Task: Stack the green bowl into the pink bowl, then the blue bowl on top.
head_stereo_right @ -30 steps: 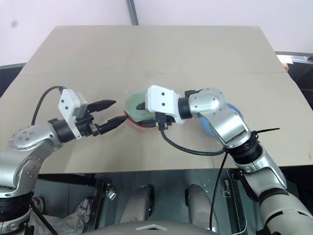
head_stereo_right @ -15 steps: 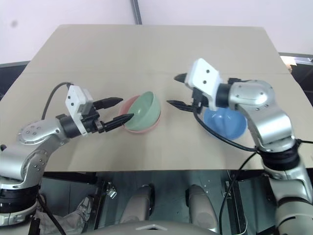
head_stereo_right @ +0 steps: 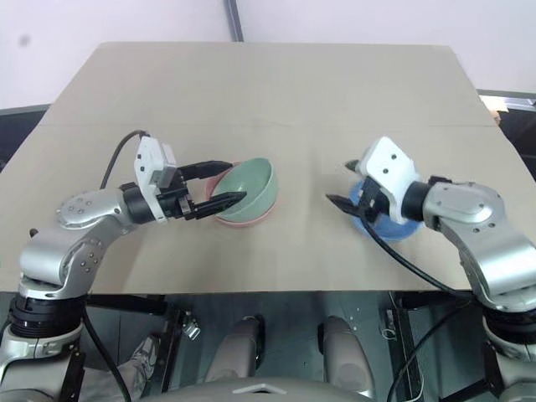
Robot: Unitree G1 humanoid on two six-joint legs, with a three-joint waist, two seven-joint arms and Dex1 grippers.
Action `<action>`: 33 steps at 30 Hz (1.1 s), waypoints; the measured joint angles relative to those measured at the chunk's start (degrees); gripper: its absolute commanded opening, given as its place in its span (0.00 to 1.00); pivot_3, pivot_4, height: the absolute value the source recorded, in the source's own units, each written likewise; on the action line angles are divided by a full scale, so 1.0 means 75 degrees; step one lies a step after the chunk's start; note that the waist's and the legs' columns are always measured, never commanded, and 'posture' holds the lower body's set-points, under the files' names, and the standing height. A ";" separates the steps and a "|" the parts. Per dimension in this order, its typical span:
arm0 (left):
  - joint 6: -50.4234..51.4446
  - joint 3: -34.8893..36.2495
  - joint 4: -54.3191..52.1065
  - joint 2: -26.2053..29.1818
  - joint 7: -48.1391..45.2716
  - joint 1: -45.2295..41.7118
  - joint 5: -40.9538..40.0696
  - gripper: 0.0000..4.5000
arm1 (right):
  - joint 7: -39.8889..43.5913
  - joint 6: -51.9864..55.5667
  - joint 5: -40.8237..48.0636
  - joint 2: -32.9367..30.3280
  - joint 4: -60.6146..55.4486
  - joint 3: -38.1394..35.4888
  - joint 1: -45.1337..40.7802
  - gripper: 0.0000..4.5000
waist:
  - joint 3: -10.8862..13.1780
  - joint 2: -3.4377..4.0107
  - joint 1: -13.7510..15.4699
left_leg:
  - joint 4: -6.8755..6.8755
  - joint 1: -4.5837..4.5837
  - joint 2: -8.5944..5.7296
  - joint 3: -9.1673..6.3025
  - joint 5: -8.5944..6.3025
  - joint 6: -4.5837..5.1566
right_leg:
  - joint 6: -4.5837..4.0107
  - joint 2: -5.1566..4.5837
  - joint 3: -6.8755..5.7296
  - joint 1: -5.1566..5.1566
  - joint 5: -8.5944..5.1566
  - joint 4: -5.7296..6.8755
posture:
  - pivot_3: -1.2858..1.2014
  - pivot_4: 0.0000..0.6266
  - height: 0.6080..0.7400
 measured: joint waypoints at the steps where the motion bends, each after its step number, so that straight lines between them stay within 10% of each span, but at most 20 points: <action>1: 0.0001 0.0003 -0.0001 0.0030 -0.0052 0.0004 -0.0019 0.81 | -0.0064 0.0181 0.0043 -0.0002 -0.0005 0.0000 0.0106 0.81 | 0.0000 0.0000 -0.0010 | 0.0000 -0.0002 -0.0001 0.0002 0.0000 0.0000 | 0.0001 -0.0001 0.0001 0.0000 0.0000 -0.0004 | 0.52 0.24 1.00; 14: -0.0660 0.0789 -0.0108 0.1389 -0.1980 0.1029 -0.0445 0.81 | -0.0920 0.1710 0.0351 0.0020 -0.0042 0.0074 0.0223 0.81 | 0.0000 0.0000 -0.0028 | -0.0005 -0.0002 0.0006 0.0004 0.0000 0.0000 | 0.0003 0.0003 0.0002 0.0001 -0.0002 -0.0031 | 0.52 0.24 1.00; 16: -0.0516 0.0971 0.0181 0.1855 -0.2674 0.1016 -0.0783 1.00 | -0.0921 0.1710 0.0400 0.0017 -0.0042 0.0116 0.0239 0.82 | 0.0001 0.0001 -0.0030 | -0.0007 -0.0003 0.0006 0.0005 0.0000 0.0000 | 0.0003 0.0002 0.0001 0.0000 -0.0002 -0.0035 | 0.52 0.24 1.00; 24: -0.0217 0.1098 0.0518 0.2402 -0.4186 0.0575 -0.1605 1.00 | -0.0921 0.1695 0.0504 -0.0163 -0.0041 0.0222 0.0363 0.82 | 0.0001 0.0002 -0.0031 | -0.0015 -0.0011 0.0008 0.0006 -0.0001 0.0002 | 0.0004 0.0001 0.0000 0.0000 -0.0002 -0.0059 | 0.52 0.24 1.00; 33: 0.0086 0.0886 0.0555 0.2286 -0.4118 0.0390 -0.1627 1.00 | -0.1062 0.0729 0.0173 -0.0184 0.0392 0.0436 0.0359 0.02 | 0.0001 0.0002 -0.0040 | -0.0015 -0.0010 0.0010 0.0007 -0.0001 0.0002 | 0.0005 0.0002 0.0000 0.0000 -0.0002 -0.0057 | 0.52 0.24 1.00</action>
